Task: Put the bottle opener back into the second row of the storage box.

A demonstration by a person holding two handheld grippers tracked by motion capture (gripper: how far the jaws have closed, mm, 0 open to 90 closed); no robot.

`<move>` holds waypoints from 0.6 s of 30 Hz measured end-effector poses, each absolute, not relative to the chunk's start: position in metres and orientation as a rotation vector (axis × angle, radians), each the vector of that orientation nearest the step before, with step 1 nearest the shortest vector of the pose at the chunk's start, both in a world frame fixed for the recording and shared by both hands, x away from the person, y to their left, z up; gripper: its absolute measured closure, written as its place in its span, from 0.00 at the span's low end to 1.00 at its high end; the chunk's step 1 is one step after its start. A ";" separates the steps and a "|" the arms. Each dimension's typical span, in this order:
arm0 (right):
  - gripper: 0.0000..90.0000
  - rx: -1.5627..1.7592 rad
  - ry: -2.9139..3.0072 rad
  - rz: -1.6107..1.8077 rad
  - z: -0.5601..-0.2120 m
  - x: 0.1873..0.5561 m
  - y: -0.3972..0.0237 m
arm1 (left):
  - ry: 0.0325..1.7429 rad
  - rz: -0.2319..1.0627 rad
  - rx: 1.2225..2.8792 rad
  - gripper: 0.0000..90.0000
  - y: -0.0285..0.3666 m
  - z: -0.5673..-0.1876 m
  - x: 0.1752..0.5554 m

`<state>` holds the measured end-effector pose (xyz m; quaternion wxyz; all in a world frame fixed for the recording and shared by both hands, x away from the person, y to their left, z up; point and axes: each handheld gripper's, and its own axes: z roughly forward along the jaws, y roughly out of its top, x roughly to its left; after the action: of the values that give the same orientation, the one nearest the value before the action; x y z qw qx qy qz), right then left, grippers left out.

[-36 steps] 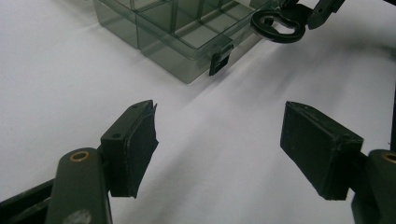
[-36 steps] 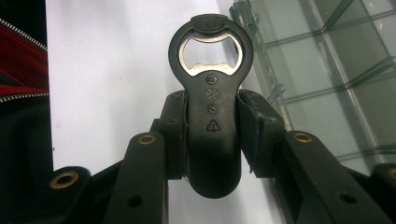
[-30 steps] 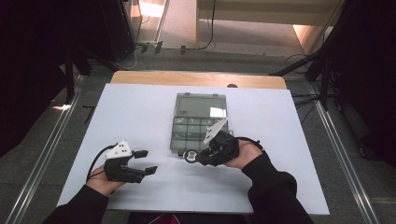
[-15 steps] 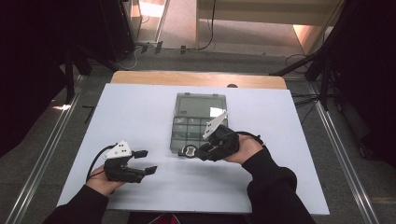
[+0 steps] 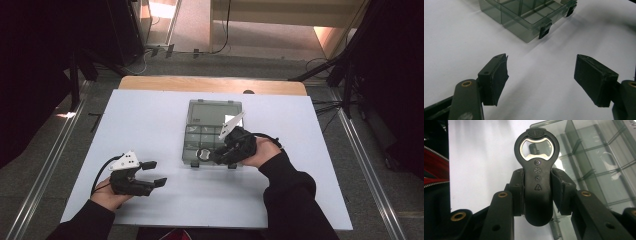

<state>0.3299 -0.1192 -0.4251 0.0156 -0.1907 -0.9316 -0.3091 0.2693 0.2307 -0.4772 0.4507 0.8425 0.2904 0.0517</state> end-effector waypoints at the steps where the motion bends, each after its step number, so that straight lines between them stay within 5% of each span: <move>1: 0.74 -0.596 -2.896 -0.958 -0.425 0.331 -0.120 | 0.719 0.128 2.082 0.30 0.231 -0.477 0.269; 18: 0.74 -0.590 -2.899 -0.925 -0.433 0.352 -0.119 | 0.711 0.120 2.092 0.30 0.230 -0.478 0.269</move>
<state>0.3518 -0.1191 -0.4330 0.0208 -0.1902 -0.9351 -0.2982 0.2689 0.2301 -0.4777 0.4481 0.8452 0.2872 0.0485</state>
